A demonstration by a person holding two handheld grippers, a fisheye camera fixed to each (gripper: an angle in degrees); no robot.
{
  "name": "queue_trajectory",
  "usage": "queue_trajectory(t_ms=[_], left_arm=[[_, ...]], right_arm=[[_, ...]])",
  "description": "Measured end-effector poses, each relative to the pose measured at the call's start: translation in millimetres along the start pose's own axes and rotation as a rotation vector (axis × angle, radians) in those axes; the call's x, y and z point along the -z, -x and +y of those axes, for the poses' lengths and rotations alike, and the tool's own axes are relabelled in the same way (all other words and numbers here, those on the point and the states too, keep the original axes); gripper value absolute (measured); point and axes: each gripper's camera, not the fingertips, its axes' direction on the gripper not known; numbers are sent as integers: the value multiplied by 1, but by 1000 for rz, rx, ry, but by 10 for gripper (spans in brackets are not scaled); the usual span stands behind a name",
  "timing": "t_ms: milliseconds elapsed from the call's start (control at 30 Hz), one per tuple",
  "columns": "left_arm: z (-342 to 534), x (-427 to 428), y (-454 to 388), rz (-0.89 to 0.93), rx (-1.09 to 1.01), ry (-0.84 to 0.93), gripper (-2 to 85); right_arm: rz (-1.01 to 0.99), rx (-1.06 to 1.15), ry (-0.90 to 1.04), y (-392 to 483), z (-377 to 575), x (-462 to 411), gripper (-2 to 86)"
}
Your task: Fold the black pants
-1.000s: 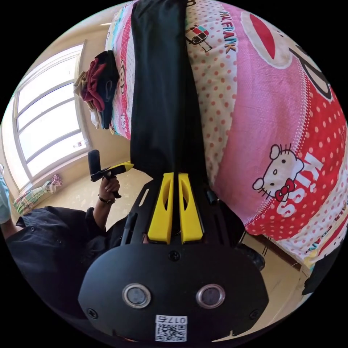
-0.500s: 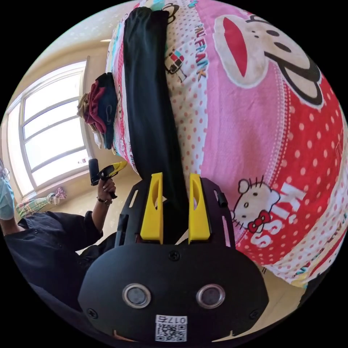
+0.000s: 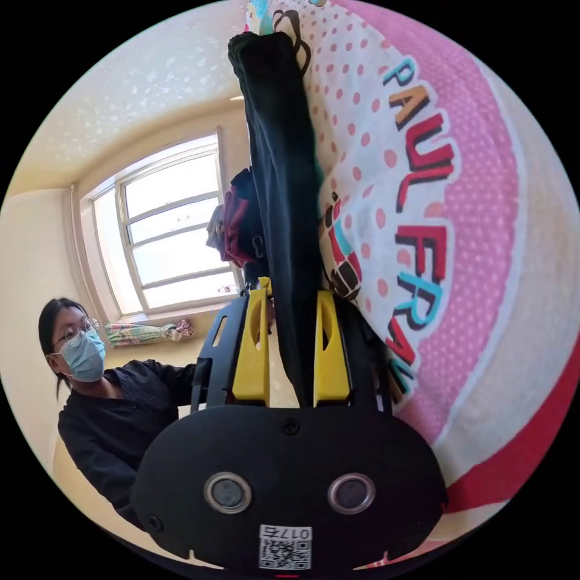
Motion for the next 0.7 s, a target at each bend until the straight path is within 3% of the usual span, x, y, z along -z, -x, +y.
queue_trajectory(t_ms=[267,367,433,700], left_arm=[[38,-5,9,53,18,-5,54],[62,-1,4,246,6,-9,50],[88,2,-23,325,-74,7,48],[210,29,-182,235,-380,-24,46]], right_arm=[[-133,23,-22,0,18,-23,47],[-256,69,-3,19,31,-28,31],[-309,121,18,41,45,-31,25],[-252,372,87,207,152,-29,7]])
